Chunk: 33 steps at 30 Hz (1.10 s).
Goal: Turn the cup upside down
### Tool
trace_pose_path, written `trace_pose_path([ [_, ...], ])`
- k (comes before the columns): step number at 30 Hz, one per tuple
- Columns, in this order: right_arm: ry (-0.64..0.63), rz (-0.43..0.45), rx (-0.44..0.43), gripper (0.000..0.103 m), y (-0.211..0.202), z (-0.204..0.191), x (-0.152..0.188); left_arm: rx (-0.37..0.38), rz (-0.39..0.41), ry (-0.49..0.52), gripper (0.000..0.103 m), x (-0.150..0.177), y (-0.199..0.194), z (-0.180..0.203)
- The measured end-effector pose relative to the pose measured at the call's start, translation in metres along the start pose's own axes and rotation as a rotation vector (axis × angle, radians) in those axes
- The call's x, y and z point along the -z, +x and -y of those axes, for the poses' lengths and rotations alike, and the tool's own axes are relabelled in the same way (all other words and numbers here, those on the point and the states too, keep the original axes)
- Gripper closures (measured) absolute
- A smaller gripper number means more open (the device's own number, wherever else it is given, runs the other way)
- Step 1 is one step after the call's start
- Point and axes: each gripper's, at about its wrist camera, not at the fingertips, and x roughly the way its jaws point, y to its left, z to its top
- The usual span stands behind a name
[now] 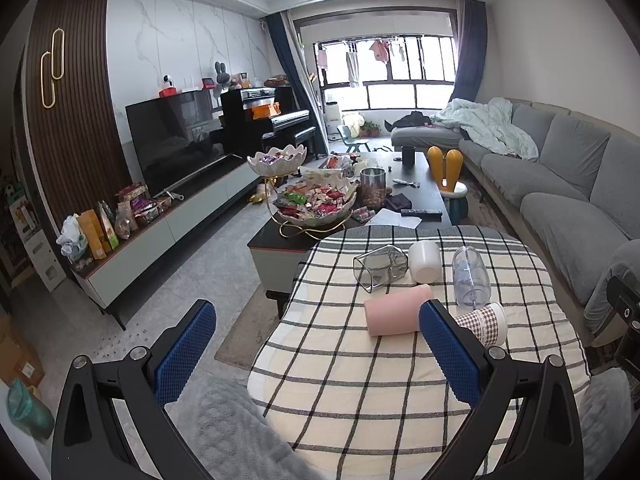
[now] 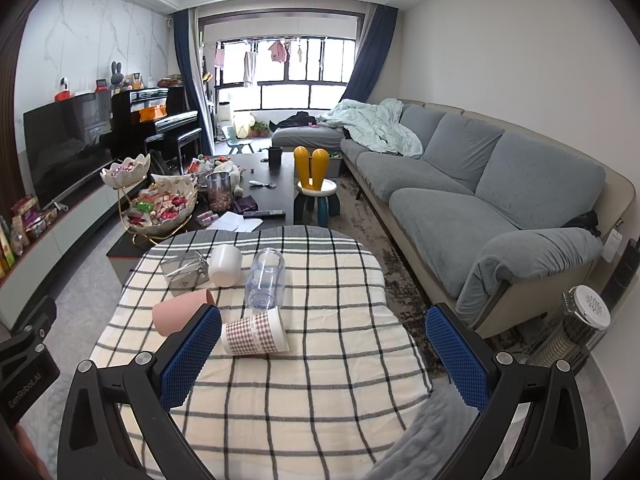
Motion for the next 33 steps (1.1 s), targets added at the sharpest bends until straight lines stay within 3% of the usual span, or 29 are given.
trace_pose_path([
  [33, -0.001, 0.0, 0.0, 0.0, -0.0023, 0.0, -0.001, 0.007, -0.003, 0.002, 0.0, 0.0, -0.0003, 0.0051],
])
